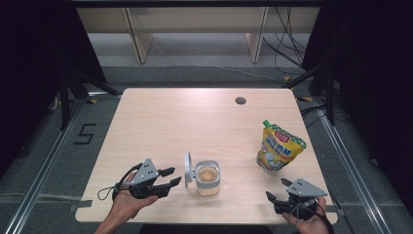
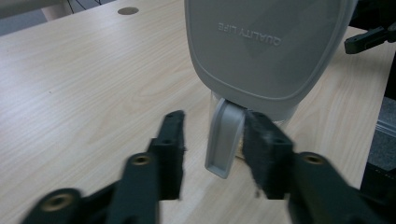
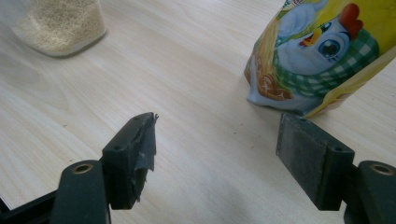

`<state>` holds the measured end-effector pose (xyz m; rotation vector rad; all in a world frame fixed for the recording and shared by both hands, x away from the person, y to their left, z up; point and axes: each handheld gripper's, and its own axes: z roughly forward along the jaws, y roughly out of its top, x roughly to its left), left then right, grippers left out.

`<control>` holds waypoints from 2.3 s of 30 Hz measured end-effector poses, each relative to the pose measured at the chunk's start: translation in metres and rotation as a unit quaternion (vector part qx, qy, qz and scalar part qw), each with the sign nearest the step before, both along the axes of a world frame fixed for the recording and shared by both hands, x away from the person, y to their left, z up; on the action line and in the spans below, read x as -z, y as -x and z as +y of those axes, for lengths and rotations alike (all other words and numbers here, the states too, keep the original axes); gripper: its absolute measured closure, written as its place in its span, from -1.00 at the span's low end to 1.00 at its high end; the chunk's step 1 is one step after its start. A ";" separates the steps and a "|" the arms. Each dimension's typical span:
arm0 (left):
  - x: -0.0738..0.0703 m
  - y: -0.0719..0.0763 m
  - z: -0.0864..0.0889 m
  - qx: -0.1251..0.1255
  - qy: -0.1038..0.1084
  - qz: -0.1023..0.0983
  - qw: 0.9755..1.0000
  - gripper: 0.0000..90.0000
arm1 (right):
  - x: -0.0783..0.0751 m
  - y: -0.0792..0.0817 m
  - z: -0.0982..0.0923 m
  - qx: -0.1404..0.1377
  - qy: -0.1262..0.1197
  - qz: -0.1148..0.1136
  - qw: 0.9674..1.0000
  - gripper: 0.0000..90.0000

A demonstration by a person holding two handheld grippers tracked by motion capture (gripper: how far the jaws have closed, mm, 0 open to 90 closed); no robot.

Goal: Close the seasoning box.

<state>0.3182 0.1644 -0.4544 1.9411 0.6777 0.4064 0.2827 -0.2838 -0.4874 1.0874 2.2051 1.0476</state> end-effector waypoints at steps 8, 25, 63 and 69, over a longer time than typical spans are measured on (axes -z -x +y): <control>0.001 0.000 0.000 0.011 -0.002 -0.015 1.000 0.92 | 0.000 -0.002 0.000 -0.004 0.008 -0.012 1.000 -0.34; -0.010 0.000 -0.009 0.029 0.005 -0.024 0.999 0.98 | 0.000 -0.001 0.002 -0.008 0.008 -0.010 1.000 -0.34; -0.020 -0.002 -0.020 0.048 0.057 0.000 0.997 0.32 | -0.001 -0.001 0.002 -0.010 0.005 -0.012 1.000 -0.34; -0.019 0.003 -0.011 0.037 0.054 0.002 0.998 0.16 | -0.001 -0.001 0.002 -0.012 0.008 -0.010 1.000 -0.34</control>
